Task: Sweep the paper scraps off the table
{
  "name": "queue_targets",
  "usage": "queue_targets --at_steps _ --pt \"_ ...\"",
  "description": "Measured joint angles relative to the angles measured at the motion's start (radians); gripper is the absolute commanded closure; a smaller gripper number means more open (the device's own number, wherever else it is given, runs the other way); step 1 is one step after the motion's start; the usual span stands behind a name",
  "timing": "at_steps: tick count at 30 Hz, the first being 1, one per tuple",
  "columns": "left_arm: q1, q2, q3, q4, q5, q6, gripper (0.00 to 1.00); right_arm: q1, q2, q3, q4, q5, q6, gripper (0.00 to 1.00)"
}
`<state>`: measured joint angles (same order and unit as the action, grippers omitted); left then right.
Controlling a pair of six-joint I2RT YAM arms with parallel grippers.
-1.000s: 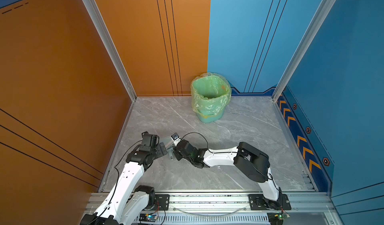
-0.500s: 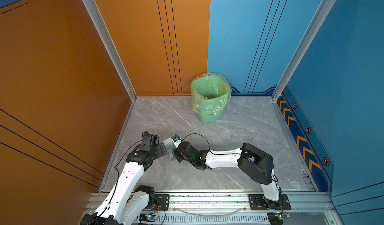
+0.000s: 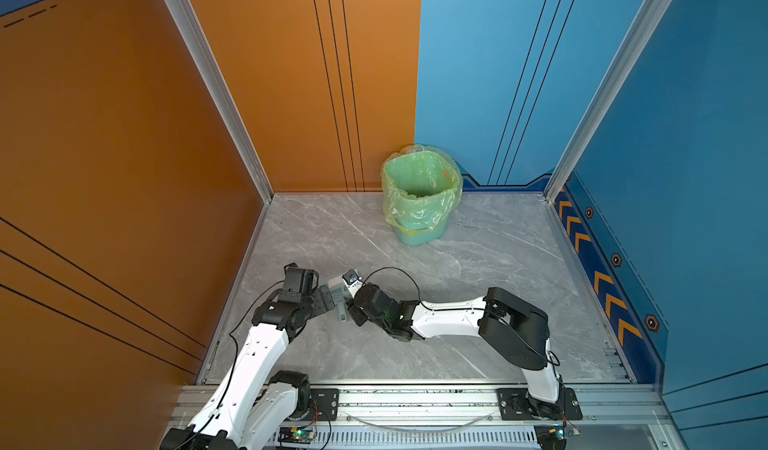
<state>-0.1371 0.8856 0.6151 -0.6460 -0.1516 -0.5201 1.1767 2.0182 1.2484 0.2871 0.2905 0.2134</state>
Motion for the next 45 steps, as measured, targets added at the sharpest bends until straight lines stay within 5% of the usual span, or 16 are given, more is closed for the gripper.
queue_targets --at_steps 14,28,45 --pt "-0.024 -0.024 0.000 0.009 0.006 0.026 0.02 0.002 -0.205 -0.147 -0.049 0.083 -0.053 0.54" --pt "-0.118 -0.081 -0.020 0.072 -0.027 0.068 0.02 -0.032 -0.622 -0.452 -0.213 0.164 -0.041 0.51" --pt "-0.274 -0.192 -0.103 0.262 -0.137 0.177 0.02 -0.399 -1.317 -0.797 -0.439 0.176 0.043 0.49"
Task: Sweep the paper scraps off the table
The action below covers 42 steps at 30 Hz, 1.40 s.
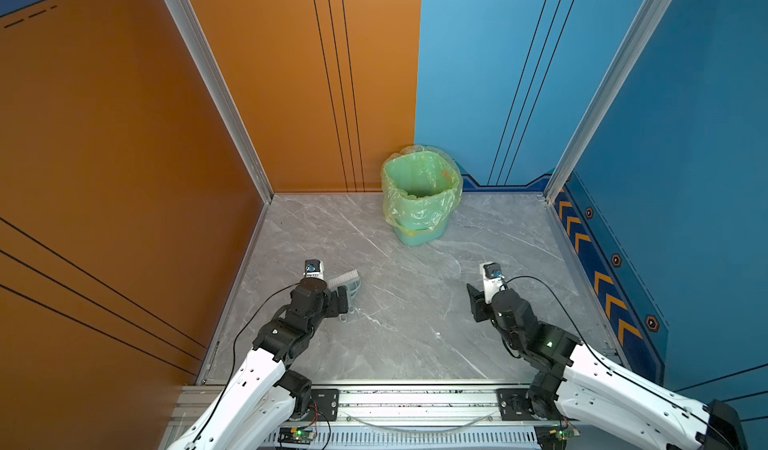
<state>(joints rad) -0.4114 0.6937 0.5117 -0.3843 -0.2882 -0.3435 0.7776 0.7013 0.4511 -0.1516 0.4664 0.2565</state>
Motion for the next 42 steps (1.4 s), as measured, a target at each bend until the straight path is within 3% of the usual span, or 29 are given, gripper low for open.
queue_targets --at_steps 7,13,25,31,42 --pt "-0.002 0.034 0.000 0.082 -0.074 0.138 0.02 -0.108 -0.248 -0.095 -0.050 -0.016 0.030 0.47" --pt "0.010 0.076 -0.016 0.218 -0.124 0.255 0.02 -0.150 -0.335 -0.140 -0.069 -0.016 0.041 0.46" --pt "0.140 0.184 -0.153 0.572 -0.093 0.392 0.02 -0.209 -0.302 -0.140 -0.074 -0.016 0.047 0.41" --pt "0.191 0.236 -0.173 0.670 -0.064 0.412 0.03 -0.256 -0.267 -0.140 -0.056 -0.017 0.005 0.31" --pt "0.245 0.344 -0.184 0.796 -0.014 0.418 0.02 -0.421 -0.108 -0.140 0.081 -0.082 -0.055 0.29"
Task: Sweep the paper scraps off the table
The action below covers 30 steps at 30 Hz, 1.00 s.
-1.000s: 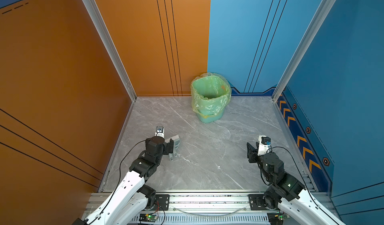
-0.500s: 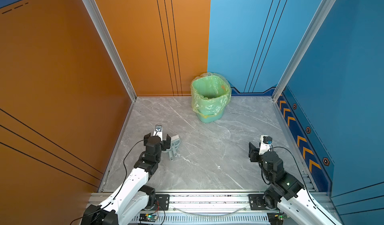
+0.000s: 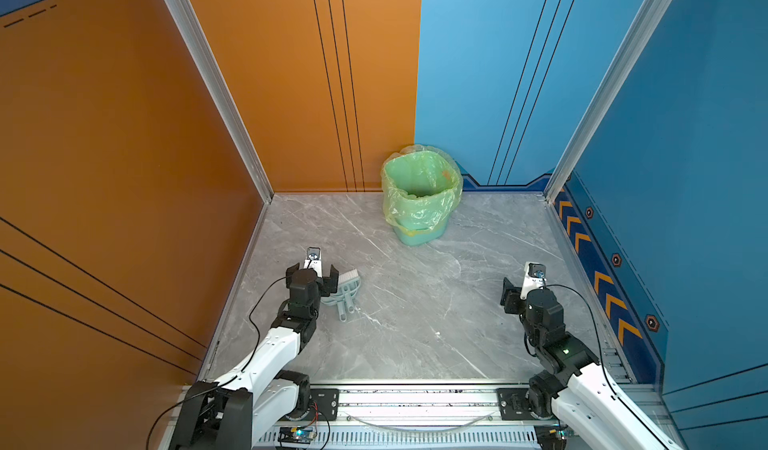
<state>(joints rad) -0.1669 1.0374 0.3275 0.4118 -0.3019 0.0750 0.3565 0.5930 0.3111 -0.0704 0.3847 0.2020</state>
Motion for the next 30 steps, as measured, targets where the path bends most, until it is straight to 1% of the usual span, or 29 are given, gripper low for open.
queue_targets --at_steps 11,15,19,23,27,30 --pt "0.069 0.130 -0.003 0.134 0.070 -0.023 0.02 -0.147 0.198 0.000 0.196 -0.108 -0.054 0.29" --pt "0.076 0.194 -0.007 0.193 0.073 -0.039 0.02 -0.195 0.257 0.000 0.257 -0.129 -0.069 0.29" --pt "0.076 0.230 -0.007 0.233 0.079 -0.041 0.02 -0.248 0.317 0.000 0.332 -0.153 -0.076 0.29" --pt "0.076 0.268 -0.005 0.260 0.085 -0.042 0.02 -0.295 0.409 0.000 0.430 -0.186 -0.077 0.29" --pt "0.077 0.305 -0.002 0.292 0.102 -0.040 0.02 -0.315 0.531 0.008 0.519 -0.205 -0.099 0.29" --pt "0.080 0.355 -0.002 0.364 0.114 -0.037 0.02 -0.325 0.618 0.013 0.599 -0.210 -0.105 0.29"
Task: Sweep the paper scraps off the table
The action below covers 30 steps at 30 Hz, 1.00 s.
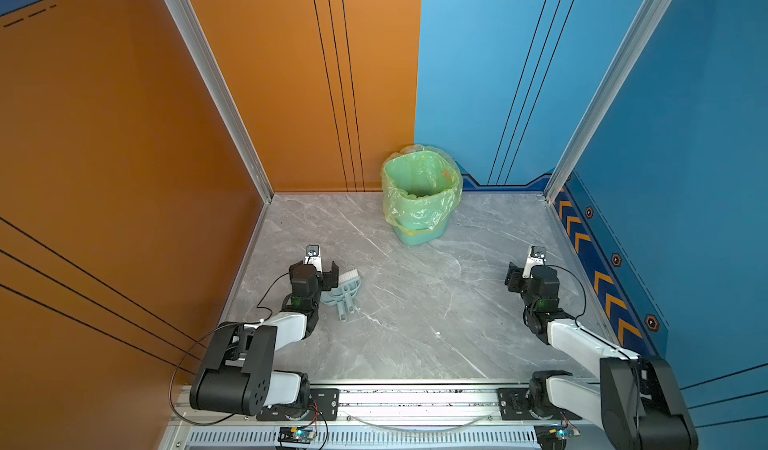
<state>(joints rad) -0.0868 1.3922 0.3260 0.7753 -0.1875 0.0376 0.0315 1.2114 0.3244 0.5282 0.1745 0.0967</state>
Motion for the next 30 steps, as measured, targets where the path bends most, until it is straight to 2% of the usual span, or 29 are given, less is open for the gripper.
queue_targets --at_steps 6,20,26,30 --pt "0.004 0.124 -0.002 0.147 0.005 0.000 0.02 -0.006 0.125 0.011 0.124 -0.018 -0.004 0.29" --pt "0.008 0.161 -0.013 0.254 0.006 0.000 0.02 0.000 0.315 0.030 0.303 -0.016 -0.018 0.29" --pt "0.008 0.161 -0.010 0.249 0.001 -0.001 0.02 0.015 0.317 0.032 0.322 -0.014 -0.032 0.26" --pt "0.008 0.161 -0.003 0.237 -0.008 -0.001 0.02 0.015 0.317 0.032 0.323 -0.013 -0.045 0.06"
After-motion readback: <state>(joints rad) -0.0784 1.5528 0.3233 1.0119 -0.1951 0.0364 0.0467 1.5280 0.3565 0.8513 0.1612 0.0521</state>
